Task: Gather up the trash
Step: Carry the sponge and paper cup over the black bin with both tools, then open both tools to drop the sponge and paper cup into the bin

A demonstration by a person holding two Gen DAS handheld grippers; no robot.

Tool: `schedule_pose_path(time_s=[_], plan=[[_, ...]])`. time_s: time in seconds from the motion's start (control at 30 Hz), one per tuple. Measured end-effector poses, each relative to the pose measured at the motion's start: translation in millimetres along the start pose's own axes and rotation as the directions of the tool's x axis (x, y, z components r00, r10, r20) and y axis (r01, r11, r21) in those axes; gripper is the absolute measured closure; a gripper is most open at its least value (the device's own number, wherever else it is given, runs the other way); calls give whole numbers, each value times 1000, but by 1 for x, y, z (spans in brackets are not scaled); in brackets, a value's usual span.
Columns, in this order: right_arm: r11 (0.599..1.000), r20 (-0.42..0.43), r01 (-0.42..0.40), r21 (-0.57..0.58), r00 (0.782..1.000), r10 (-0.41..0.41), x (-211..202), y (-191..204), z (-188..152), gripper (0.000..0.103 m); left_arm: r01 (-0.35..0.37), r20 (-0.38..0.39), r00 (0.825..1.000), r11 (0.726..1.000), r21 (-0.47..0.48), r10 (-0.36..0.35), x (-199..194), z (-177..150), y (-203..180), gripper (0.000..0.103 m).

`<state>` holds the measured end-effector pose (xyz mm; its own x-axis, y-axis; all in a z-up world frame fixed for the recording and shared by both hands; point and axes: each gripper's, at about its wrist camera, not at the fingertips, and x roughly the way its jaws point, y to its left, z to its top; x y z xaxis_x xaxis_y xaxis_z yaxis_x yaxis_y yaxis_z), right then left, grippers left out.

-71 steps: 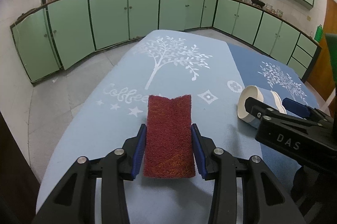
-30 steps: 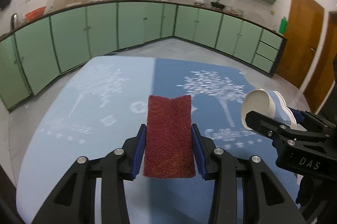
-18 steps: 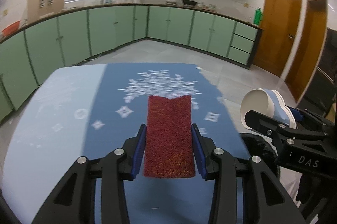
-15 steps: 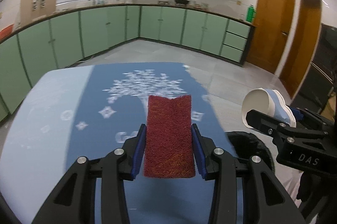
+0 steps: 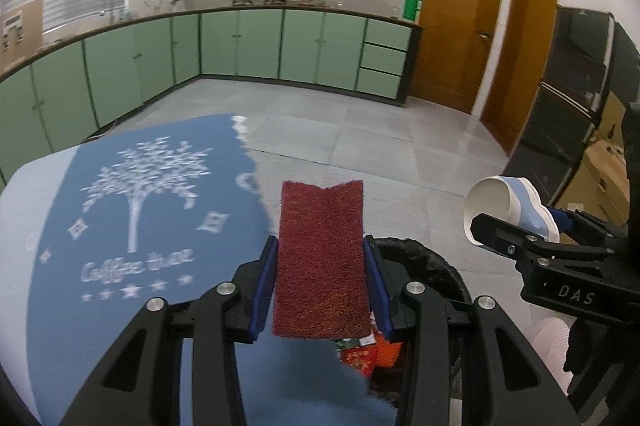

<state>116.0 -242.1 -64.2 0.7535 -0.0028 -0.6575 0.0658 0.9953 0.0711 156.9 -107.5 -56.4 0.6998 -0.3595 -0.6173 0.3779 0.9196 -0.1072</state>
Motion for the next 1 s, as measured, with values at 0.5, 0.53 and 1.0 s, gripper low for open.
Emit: schedule_pose_path(time_s=[0.5,0.53,1.0], plan=[[995,-22,62,75,998,-60,15,-62,-16,24,61,-10,998,997,53,-60,41,-1,-59,62],[995,-23,63,76,998,-61,16,-63,-16,24,62,-8,998,996,56,-62,43,0,-61,62],[992,-64,86,97,995,-80,43,-83,-23,24,81,-39,996,994,73,-78,66,3,-75,62]])
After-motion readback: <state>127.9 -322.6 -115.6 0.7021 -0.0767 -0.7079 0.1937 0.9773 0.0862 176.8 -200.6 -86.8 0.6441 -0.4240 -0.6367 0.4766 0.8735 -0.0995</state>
